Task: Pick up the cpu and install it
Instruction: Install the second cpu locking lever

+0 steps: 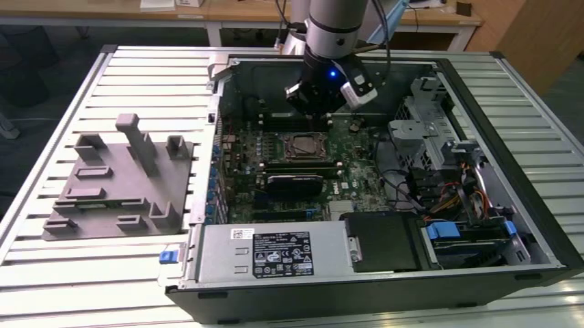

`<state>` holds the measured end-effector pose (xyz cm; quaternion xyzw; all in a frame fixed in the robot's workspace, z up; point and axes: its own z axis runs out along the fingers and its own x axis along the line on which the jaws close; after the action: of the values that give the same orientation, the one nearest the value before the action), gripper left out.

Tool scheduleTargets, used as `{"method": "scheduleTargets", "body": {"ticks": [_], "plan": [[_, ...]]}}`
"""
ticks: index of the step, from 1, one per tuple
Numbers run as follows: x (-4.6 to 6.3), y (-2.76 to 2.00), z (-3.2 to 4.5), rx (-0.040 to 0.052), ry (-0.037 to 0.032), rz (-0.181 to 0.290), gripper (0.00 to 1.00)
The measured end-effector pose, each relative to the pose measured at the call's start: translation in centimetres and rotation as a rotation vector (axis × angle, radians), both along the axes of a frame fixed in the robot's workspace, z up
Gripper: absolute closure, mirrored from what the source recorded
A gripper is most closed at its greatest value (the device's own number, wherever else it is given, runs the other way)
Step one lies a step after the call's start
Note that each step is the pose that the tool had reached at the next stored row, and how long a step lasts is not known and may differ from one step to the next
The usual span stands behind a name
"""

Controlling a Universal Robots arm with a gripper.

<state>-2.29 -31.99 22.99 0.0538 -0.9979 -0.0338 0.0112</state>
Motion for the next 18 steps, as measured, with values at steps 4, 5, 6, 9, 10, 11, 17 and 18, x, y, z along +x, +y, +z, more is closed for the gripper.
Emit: {"method": "scheduleTargets", "body": {"ticks": [4,5,6,9,10,11,17,18], "plan": [[0.0,-0.67,0.00,0.0000,0.0000,0.000,0.89],[0.0,-0.77,0.00,0.0000,0.0000,0.000,0.89],[0.0,-0.80,0.07,-0.0003,0.0002,0.000,0.89],[0.0,-0.81,0.69,0.0000,0.0000,0.000,0.89],[0.0,-0.82,0.98,0.0002,-0.0001,0.000,0.89],[0.0,-0.82,1.29,-0.0001,0.0001,0.000,0.89],[0.0,-1.21,1.95,0.0000,0.0001,0.000,0.89],[0.0,-1.35,1.95,0.0000,0.0001,0.000,0.89]]}}
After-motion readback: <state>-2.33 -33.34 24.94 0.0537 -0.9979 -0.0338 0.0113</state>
